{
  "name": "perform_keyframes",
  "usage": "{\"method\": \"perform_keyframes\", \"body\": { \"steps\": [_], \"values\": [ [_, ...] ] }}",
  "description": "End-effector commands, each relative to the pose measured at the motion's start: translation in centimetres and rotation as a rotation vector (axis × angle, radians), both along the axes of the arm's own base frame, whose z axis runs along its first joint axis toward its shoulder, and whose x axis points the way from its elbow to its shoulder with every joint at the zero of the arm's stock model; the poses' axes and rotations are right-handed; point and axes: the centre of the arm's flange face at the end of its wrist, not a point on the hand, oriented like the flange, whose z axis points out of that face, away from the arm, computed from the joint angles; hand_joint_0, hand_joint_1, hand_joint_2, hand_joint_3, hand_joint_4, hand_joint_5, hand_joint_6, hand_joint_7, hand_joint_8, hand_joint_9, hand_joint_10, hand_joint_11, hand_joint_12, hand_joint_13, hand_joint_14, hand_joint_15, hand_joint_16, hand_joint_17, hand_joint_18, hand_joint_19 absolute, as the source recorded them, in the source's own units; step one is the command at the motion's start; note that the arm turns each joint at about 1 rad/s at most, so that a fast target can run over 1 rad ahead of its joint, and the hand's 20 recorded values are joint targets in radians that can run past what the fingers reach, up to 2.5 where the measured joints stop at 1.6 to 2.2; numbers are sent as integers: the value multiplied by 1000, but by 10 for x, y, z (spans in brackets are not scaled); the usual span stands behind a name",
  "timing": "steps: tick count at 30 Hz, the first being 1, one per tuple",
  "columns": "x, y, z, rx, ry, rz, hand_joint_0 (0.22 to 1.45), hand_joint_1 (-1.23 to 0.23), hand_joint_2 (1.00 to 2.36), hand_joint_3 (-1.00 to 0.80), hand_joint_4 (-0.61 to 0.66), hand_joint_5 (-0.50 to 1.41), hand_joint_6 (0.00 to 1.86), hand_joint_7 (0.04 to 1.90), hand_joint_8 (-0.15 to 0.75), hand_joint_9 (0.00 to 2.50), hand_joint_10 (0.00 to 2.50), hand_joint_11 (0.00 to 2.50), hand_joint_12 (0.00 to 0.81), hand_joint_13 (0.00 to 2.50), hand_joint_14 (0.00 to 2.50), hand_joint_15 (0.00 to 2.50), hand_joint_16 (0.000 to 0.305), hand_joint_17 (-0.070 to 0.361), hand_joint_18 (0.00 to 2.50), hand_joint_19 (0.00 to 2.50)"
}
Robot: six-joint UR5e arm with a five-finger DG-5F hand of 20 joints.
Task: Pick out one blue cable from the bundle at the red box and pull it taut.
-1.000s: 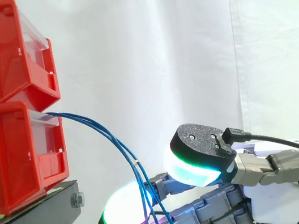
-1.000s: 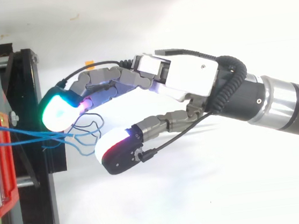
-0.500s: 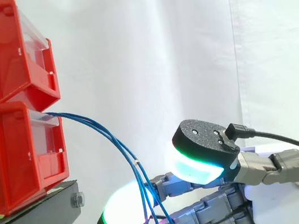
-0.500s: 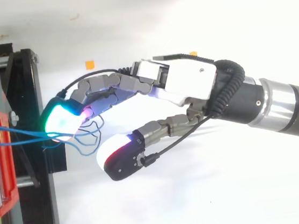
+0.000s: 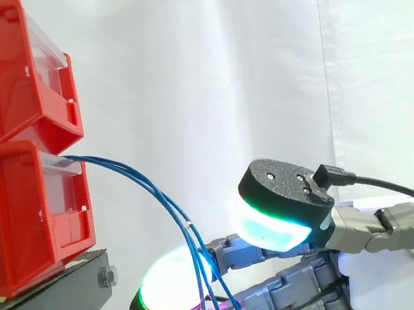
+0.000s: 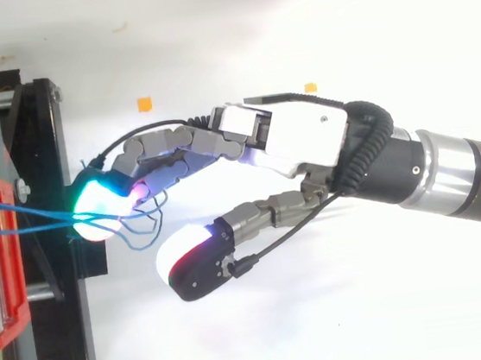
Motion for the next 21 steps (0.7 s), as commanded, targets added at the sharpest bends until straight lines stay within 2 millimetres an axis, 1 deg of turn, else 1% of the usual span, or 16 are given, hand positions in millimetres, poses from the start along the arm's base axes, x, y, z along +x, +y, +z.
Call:
{"method": "perform_keyframes", "body": {
  "steps": [1, 12, 21],
  "values": [
    [0, 1, 0, -1, 0, 5, 592, -643, 1009, -401, 184, -149, 503, 977, 217, 657, 4, 111, 310, 549, 1, 62, 50, 113, 381, 345],
    [6, -2, 9, 3, -16, 0, 584, -638, 1008, -417, 175, -145, 503, 1013, 221, 681, 4, 117, 313, 567, 3, 75, 50, 112, 397, 353],
    [7, 0, 9, 0, -18, 14, 584, -628, 1008, -416, 153, -133, 503, 1075, 225, 698, 5, 135, 310, 571, 3, 77, 50, 112, 405, 363]
  ]
}}
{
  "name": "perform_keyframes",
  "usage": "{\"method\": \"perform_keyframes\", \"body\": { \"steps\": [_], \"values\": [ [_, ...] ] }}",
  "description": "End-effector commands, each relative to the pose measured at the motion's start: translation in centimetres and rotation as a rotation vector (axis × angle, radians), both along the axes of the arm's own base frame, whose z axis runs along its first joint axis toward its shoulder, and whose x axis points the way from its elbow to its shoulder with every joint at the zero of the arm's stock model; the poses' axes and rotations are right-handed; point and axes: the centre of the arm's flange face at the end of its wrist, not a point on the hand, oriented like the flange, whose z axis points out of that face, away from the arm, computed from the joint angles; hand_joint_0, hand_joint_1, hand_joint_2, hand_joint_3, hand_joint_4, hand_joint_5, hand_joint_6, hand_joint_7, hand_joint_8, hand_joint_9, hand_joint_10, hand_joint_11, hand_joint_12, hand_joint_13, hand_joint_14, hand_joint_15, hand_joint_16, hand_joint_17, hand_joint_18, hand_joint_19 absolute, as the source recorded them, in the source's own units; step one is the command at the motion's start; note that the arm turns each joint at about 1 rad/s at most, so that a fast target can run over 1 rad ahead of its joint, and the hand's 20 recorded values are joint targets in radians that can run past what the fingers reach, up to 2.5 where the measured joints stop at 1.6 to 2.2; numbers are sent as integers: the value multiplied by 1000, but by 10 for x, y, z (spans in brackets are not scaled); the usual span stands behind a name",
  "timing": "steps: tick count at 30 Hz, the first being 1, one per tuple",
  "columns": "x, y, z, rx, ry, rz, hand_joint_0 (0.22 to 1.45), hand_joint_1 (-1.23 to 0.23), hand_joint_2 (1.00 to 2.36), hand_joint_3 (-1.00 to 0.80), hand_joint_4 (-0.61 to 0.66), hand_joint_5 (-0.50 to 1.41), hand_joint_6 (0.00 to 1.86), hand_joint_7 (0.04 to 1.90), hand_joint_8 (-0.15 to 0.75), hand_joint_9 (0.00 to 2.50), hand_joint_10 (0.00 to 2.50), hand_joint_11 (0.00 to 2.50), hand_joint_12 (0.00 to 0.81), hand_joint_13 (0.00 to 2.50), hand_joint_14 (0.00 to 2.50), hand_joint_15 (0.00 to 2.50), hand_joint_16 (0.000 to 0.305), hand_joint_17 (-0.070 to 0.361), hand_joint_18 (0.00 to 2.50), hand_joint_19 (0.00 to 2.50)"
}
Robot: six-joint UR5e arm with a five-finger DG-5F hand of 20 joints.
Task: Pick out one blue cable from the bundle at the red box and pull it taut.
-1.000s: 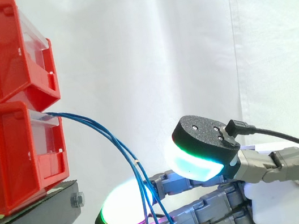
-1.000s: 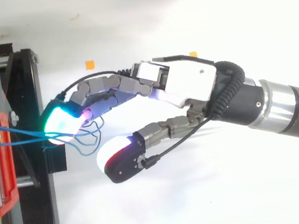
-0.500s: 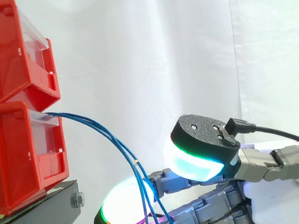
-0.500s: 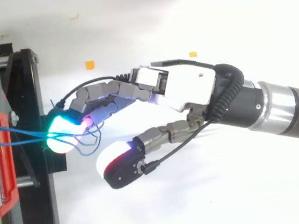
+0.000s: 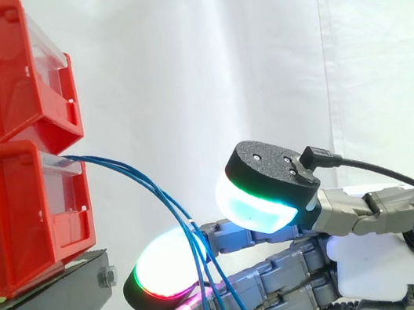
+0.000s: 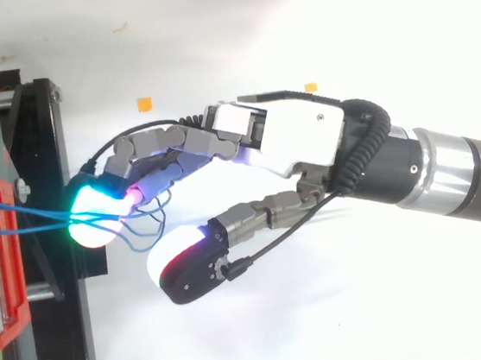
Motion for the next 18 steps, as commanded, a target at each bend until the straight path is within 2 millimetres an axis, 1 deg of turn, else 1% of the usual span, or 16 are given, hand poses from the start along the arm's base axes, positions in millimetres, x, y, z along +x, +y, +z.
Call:
{"method": "perform_keyframes", "body": {
  "steps": [1, 8, 10, 18],
  "values": [
    [0, 1, 1, -1, -1, 8, 585, -627, 1008, -415, 144, -131, 503, 1092, 224, 698, 5, 140, 311, 574, 3, 78, 50, 112, 408, 352],
    [1, 1, 1, -2, -3, 11, 587, -622, 1009, -408, 98, -118, 502, 1198, 228, 711, 5, 143, 311, 585, 4, 84, 50, 112, 411, 362],
    [1, 2, 1, -3, -3, 17, 588, -622, 1009, -407, 93, -109, 501, 1254, 227, 720, 6, 151, 314, 592, 4, 89, 50, 112, 422, 367],
    [1, 1, 1, -5, -2, 23, 586, -574, 1008, -422, 91, -98, 500, 1288, 232, 744, 5, 151, 313, 600, 5, 95, 50, 112, 430, 378]
  ]
}}
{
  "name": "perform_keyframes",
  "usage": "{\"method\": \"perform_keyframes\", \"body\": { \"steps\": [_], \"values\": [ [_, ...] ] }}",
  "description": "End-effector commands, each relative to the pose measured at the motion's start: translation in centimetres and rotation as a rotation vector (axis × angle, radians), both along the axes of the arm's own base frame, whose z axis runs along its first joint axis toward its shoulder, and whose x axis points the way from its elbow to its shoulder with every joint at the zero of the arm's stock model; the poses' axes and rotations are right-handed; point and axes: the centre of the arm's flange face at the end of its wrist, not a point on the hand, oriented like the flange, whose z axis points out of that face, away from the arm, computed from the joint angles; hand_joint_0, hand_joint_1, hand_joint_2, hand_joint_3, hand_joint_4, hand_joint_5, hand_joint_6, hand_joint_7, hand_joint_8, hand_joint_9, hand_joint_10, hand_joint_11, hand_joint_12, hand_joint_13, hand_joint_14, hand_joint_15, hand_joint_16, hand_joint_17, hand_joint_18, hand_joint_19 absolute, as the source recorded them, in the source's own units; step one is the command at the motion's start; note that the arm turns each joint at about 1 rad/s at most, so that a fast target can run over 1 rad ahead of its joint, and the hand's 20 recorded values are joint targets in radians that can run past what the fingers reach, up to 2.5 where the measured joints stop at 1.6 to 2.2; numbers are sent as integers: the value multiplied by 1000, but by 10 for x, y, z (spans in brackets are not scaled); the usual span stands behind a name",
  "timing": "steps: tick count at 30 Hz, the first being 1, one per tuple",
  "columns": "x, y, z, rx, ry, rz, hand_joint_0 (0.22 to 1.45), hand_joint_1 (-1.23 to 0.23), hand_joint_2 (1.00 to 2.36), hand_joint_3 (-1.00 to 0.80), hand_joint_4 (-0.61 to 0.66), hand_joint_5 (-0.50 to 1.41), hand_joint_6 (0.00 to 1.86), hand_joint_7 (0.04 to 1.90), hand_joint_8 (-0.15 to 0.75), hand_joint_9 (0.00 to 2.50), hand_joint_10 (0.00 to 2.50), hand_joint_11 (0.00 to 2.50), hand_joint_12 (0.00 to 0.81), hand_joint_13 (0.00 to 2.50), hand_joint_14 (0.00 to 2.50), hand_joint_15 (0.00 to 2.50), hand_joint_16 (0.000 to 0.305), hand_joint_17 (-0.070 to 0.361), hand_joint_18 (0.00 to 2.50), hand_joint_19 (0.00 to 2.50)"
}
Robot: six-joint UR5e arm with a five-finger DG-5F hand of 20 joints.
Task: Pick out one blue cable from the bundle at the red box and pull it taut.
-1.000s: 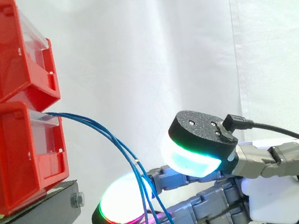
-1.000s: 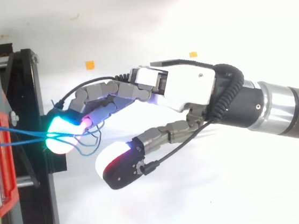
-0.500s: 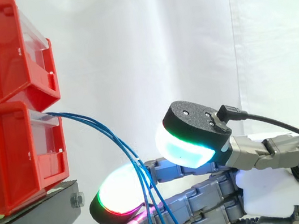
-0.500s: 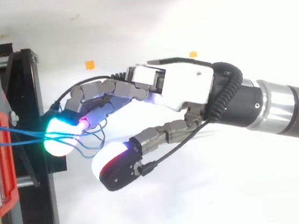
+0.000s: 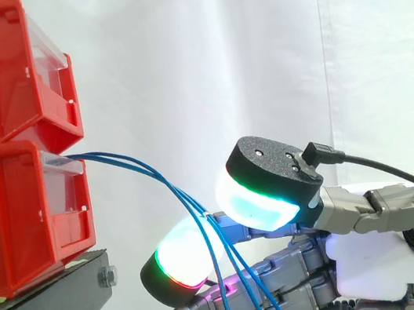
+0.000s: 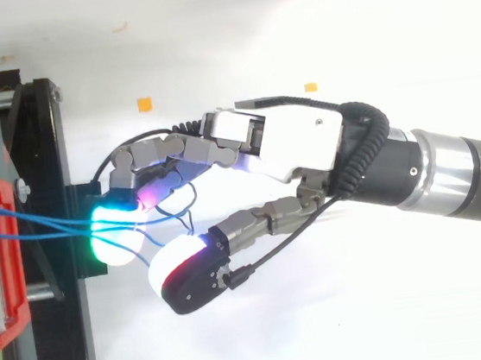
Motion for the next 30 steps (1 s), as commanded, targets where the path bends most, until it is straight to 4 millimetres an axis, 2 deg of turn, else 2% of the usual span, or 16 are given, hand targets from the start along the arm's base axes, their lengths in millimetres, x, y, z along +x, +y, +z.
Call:
{"method": "perform_keyframes", "body": {
  "steps": [1, 7, 23, 30],
  "values": [
    [0, 0, 0, -1, 2, 1, 586, -570, 1007, -425, 84, -97, 501, 1290, 233, 745, 6, 158, 312, 600, 4, 98, 50, 112, 432, 385],
    [0, -1, 1, 0, -3, -1, 587, -565, 1007, -428, 89, -90, 503, 1360, 236, 763, 6, 168, 314, 606, 4, 104, 50, 112, 436, 385],
    [1, -1, 2, -1, -6, -1, 611, -505, 1008, -426, 131, -99, 655, 1227, 243, 865, 9, 205, 316, 670, 5, 119, 49, 109, 492, 398],
    [3, -1, 5, 1, -9, -1, 599, -539, 1018, -292, 129, -123, 770, 1157, 251, 883, 11, 274, 318, 682, 6, 136, 49, 110, 515, 412]
  ]
}}
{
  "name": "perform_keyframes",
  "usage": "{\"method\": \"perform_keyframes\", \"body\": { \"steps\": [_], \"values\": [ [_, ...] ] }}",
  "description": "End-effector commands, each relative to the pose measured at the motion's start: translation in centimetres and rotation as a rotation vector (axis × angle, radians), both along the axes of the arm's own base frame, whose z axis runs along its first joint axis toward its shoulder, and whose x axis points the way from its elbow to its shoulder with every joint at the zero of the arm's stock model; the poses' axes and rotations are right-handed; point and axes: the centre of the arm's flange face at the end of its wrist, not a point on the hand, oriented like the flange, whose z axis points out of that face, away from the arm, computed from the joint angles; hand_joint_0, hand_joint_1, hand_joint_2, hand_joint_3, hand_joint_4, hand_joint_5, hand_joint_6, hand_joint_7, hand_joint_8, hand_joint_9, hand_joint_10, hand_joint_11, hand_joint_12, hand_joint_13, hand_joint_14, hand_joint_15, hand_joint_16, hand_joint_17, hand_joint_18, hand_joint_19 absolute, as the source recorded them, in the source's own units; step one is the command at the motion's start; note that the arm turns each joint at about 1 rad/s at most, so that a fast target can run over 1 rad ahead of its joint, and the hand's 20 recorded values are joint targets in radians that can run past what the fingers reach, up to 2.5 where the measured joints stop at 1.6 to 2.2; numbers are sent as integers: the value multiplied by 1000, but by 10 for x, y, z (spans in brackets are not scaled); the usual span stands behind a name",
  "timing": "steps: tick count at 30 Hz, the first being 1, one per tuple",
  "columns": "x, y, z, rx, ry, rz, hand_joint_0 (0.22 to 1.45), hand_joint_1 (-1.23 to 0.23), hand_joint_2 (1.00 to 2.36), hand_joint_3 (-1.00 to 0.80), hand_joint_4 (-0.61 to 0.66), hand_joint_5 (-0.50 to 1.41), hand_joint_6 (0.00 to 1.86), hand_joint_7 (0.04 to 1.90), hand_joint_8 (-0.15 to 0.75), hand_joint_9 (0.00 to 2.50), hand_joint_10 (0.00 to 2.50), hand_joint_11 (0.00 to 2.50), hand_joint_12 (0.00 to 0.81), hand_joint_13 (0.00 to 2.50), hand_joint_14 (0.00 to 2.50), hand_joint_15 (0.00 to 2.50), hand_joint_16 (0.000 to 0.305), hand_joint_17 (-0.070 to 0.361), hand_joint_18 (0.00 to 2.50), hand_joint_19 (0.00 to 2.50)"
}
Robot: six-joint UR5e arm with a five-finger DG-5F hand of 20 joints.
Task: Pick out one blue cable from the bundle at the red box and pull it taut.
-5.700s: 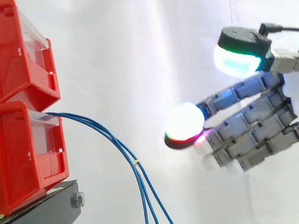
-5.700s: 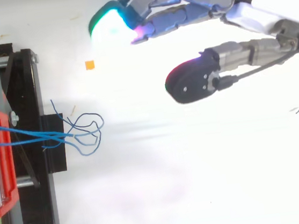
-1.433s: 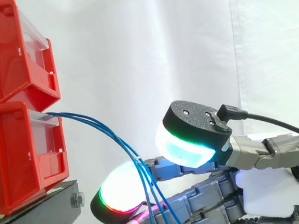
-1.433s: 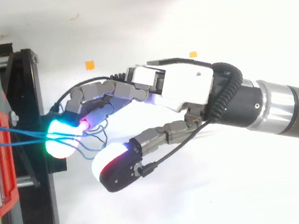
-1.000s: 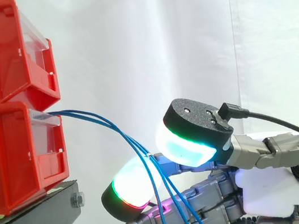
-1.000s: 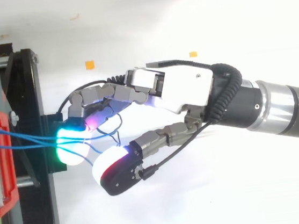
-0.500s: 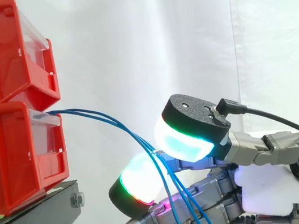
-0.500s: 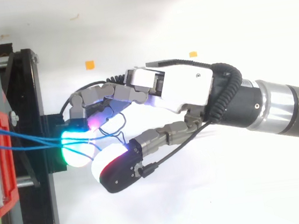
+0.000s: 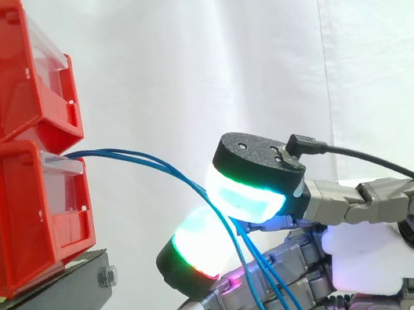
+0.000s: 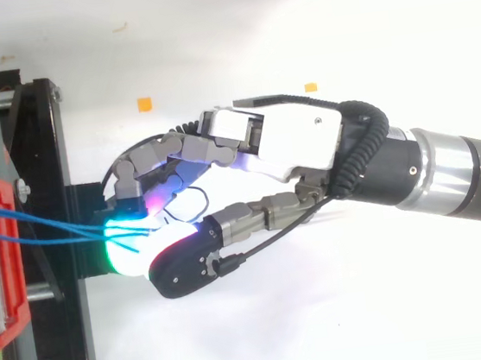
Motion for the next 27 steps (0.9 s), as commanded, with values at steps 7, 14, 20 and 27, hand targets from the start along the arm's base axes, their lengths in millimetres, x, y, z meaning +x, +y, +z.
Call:
{"method": "perform_keyframes", "body": {
  "steps": [7, 14, 20, 27],
  "values": [
    [1, 1, 2, 1, -4, 1, 587, -615, 1021, -213, 159, -142, 830, 1128, 256, 881, 12, 319, 320, 691, 6, 155, 49, 111, 541, 415],
    [2, 0, 3, 1, -5, 0, 585, -646, 1022, -184, 157, -146, 856, 1106, 259, 884, 14, 334, 323, 696, 7, 159, 49, 111, 553, 414],
    [2, -1, 4, 5, -2, 10, 588, -647, 1022, -189, 155, -146, 858, 1111, 261, 893, 12, 344, 322, 698, 7, 160, 49, 111, 556, 414],
    [4, -6, 7, 23, 20, 27, 591, -652, 1022, -193, 162, -146, 860, 1102, 263, 890, 12, 346, 321, 697, 6, 167, 49, 111, 559, 422]
  ]
}}
